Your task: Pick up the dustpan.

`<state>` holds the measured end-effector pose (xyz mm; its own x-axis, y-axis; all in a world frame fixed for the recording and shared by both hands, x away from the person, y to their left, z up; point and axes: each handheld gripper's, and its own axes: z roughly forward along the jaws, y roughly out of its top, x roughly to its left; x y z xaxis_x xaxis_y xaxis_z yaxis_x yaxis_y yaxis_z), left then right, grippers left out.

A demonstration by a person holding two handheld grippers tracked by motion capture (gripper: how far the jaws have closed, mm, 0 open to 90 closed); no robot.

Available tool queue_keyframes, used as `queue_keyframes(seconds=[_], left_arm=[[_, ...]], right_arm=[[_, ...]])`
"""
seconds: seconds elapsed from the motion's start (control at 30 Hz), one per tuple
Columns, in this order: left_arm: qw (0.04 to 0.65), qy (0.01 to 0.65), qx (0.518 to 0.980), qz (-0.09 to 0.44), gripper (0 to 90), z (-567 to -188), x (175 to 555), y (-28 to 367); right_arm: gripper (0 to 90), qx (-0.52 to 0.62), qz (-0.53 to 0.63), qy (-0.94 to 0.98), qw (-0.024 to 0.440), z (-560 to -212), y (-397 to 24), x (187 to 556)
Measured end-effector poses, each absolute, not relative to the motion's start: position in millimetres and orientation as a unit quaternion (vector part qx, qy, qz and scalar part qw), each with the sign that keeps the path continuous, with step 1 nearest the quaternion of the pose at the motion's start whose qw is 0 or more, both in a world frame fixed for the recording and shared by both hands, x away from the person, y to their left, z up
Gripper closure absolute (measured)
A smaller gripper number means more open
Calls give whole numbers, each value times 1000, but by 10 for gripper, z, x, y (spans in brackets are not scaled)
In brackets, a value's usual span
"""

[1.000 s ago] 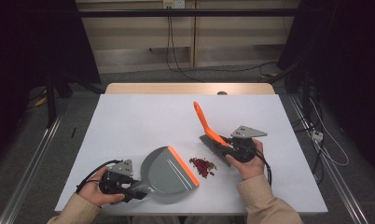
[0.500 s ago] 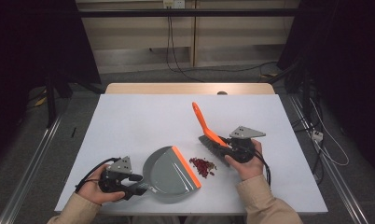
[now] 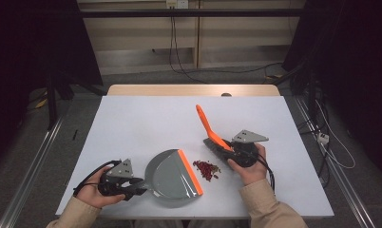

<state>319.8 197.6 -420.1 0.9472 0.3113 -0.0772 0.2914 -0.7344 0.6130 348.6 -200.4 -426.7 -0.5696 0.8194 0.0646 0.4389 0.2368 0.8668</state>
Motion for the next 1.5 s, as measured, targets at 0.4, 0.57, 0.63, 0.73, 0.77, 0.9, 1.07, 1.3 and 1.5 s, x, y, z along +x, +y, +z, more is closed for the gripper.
queue_keyframes(seconds=[0.4, 0.57, 0.63, 0.73, 0.77, 0.9, 1.07, 1.3, 1.5], left_arm=[[333, 151, 931, 2, 630, -4211, 3225, 1888], [331, 152, 931, 0, 629, -4206, 3228, 1867], [330, 153, 931, -1, 629, -4204, 3228, 1867], [330, 160, 930, -2, 627, -4199, 3223, 1859], [329, 161, 931, -2, 626, -4197, 3224, 1859], [332, 162, 929, -7, 619, -4201, 3226, 1867], [332, 165, 929, -2, 565, -4201, 3210, 1877], [334, 173, 927, -1, 611, -4193, 3199, 1902], [319, 165, 933, 6, 627, -4176, 3190, 1869]], right_arm=[[713, 416, 411, 770, 254, -4330, -1791, 3394], [714, 404, 389, 783, 271, -4328, -1645, 3324], [713, 397, 380, 788, 277, -4329, -1594, 3295], [713, 400, 380, 786, 277, -4336, -1573, 3271], [712, 401, 381, 785, 277, -4336, -1574, 3270], [712, 402, 382, 785, 277, -4337, -1569, 3261], [711, 403, 381, 784, 279, -4341, -1554, 3243], [711, 406, 380, 782, 280, -4345, -1537, 3230], [710, 411, 379, 780, 281, -4347, -1515, 3218]])
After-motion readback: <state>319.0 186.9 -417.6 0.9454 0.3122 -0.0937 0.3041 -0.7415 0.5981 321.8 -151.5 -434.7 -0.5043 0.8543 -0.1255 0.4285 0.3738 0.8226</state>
